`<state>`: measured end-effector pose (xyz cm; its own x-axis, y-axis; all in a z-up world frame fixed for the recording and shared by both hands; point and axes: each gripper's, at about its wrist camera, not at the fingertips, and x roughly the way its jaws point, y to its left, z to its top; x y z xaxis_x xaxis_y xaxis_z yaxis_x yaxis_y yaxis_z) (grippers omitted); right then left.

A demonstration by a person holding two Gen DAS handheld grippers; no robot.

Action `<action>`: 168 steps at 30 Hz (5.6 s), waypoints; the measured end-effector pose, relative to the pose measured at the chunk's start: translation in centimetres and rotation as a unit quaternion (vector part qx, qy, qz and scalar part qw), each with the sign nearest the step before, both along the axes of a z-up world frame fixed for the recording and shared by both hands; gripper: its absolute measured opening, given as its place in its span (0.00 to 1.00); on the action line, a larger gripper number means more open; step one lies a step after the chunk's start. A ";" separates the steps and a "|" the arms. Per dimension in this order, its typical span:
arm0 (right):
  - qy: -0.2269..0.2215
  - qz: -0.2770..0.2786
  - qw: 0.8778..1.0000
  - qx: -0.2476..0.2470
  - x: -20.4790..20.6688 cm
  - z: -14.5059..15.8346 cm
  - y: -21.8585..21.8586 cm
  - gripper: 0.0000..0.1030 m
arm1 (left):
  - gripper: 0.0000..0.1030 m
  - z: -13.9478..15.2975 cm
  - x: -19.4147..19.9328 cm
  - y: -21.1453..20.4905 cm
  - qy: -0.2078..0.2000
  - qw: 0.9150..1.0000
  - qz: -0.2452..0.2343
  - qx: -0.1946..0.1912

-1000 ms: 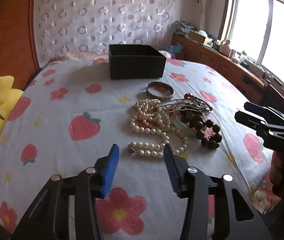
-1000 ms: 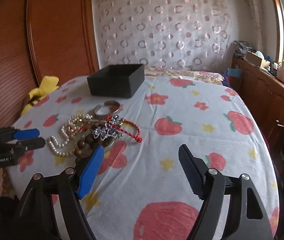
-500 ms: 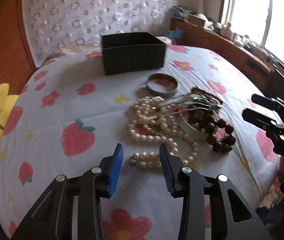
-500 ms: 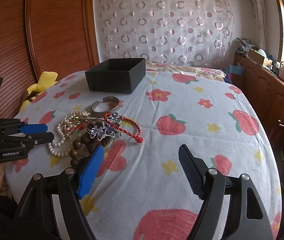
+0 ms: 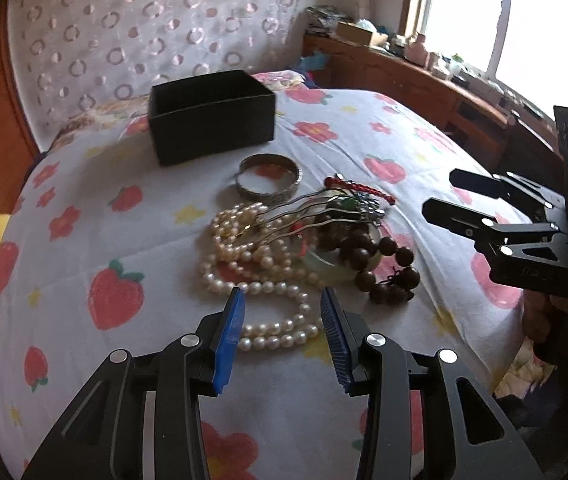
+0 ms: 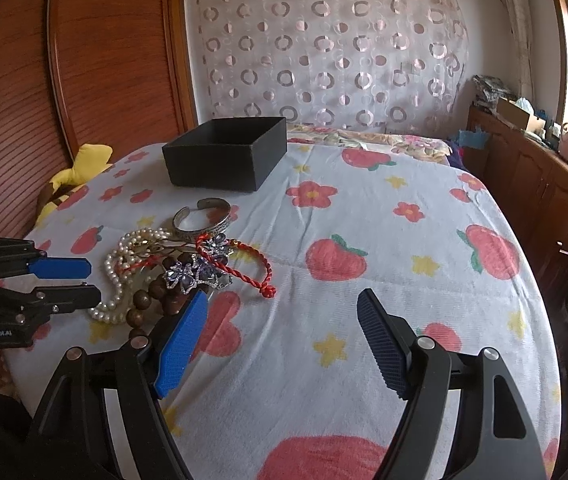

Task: Organize jewelry
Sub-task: 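Lower the left tool onto the pearl necklace and close it, then carry pearls to the black box with left tool while right tool grasps bead bracelet, then open both tools over the black box, releasing necklace and bracelet, then close the right tool on the red string bracelet and lift it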

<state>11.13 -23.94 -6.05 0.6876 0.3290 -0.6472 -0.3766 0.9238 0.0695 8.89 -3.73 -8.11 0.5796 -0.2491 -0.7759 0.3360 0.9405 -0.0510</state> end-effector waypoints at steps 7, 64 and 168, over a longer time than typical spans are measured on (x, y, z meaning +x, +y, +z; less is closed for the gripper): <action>-0.005 0.000 1.000 -0.006 -0.1 -0.1 0.3 0.77 | 0.20 -1.3 1.4 -0.7 0.022 1.000 -0.001 0.015; 0.049 0.141 0.988 0.030 -2.6 1.6 4.6 0.14 | 0.06 15.6 -6.4 8.0 -0.221 0.970 0.064 -0.080; 0.116 0.129 0.982 -0.067 7.9 -1.1 4.4 0.18 | 0.54 2.2 2.1 6.5 -0.096 0.993 0.053 -0.049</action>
